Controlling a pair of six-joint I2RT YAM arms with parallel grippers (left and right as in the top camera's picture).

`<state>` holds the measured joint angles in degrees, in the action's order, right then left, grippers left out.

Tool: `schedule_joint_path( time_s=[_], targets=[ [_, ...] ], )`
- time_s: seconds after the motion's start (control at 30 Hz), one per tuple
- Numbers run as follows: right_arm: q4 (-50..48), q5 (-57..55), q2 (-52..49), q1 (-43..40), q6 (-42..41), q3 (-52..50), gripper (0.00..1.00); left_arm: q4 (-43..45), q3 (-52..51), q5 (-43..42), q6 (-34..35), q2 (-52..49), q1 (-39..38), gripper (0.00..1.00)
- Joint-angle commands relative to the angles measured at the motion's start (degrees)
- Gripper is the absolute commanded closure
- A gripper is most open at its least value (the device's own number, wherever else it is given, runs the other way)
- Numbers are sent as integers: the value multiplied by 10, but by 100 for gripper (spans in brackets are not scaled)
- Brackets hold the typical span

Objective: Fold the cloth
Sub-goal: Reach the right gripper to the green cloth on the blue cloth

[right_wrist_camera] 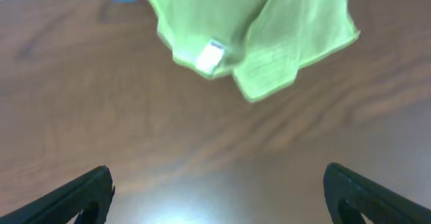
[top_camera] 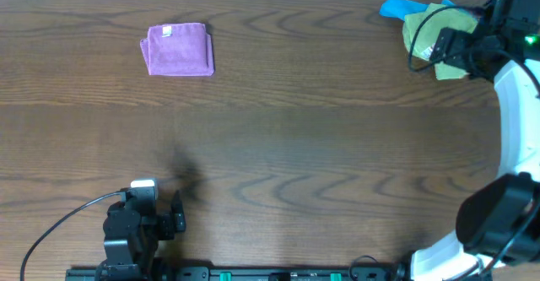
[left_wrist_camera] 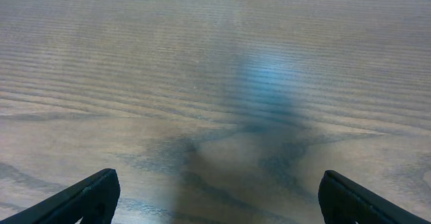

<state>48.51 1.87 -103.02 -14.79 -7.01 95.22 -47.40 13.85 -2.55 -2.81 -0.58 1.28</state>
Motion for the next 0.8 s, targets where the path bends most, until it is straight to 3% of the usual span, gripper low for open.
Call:
schedule_joint_path(
  time_s=[0.0, 0.33, 0.77],
  targets=[
    [-33, 15, -28, -14, -4, 13, 1, -36, -7, 11, -2, 4, -2, 5],
    [-146, -34, -97, -18, -5, 13, 1, -36, -7, 11, -2, 4, -2, 5],
    [-283, -30, -198, -18, -77, 13, 4, -36, -7, 11, -2, 4, -2, 5]
  ],
)
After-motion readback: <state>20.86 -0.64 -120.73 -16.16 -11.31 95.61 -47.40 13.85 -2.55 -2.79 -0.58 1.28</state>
